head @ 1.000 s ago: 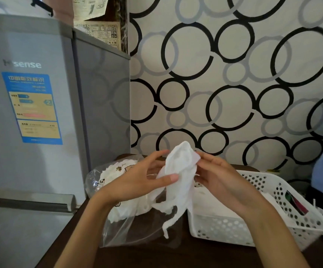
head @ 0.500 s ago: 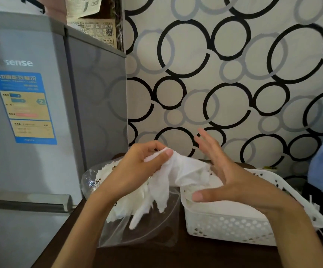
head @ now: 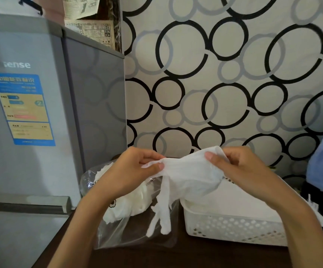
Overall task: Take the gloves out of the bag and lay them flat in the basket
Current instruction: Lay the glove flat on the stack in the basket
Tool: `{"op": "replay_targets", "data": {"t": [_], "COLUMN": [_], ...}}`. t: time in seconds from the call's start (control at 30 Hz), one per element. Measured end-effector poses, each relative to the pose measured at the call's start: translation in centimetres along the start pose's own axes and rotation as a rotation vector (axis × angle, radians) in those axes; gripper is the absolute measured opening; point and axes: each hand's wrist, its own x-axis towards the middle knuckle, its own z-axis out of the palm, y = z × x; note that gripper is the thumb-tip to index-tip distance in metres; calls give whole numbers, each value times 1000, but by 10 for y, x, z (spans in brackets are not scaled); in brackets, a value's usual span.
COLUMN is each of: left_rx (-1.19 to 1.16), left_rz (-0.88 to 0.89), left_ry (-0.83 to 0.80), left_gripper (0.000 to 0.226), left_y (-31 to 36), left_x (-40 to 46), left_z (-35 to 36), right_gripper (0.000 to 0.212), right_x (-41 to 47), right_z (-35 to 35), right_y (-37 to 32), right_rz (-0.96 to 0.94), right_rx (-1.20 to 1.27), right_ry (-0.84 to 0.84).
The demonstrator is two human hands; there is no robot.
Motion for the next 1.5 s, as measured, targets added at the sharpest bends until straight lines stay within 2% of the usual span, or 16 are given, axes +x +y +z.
{"op": "replay_targets", "data": {"t": [0.07,0.13,0.3,0.47,0.53,0.6,0.67,0.77,0.83,0.97,1.07,1.17,1.23,1.37,1.43,1.5], "left_rx": [-11,-70,-230,-432,-411,-308,-266,-197,-104,5,-23,-89,-171,-473,-537,-484], "left_rz": [2,13,-45,-255,-214,-122,-95,-62,-23,43,71,61,30,-117,-127,-92], "left_ry": [6,-11,1,64,72,58,112,246,333,307,211,210,224,268,344,454], "left_gripper": [15,15,24,27,25,18,14,12,20,30,31,30,29,32,31,29], "left_y": [0,2,10,24,24,20,16,14,12,10,13,20,28,42,46,48], "left_x": [0,0,0,5,6,3,4,9,9,11,20,32,37,44,46,47], "left_z": [-1,-1,3,19,22,21,19,22,25,39,49,60,71,98,113,122], "right_gripper": [23,24,64,69,74,82,70,24,12,11,10,12,20,23,23,25], "right_x": [0,1,7,12,13,9,3,3,1,-3,-5,-4,-1,12,16,18], "right_z": [-4,-6,2,19,20,15,13,12,7,-12,-27,-40,-46,-43,-34,-24], "right_y": [1,4,15,16,10,12,11,5,6,8,5,-5,-8,1,5,11], "right_rz": [16,62,284,410,358,156,55,28,54,89,94,120,162,128,94,49], "right_rx": [101,154,245,357,426,329,190,92,158,205,242,271,190,-181,-179,-165], "right_ry": [37,93,112,1,-94,-223,-294,-131,6,127,166,128,135,429,587,699]}}
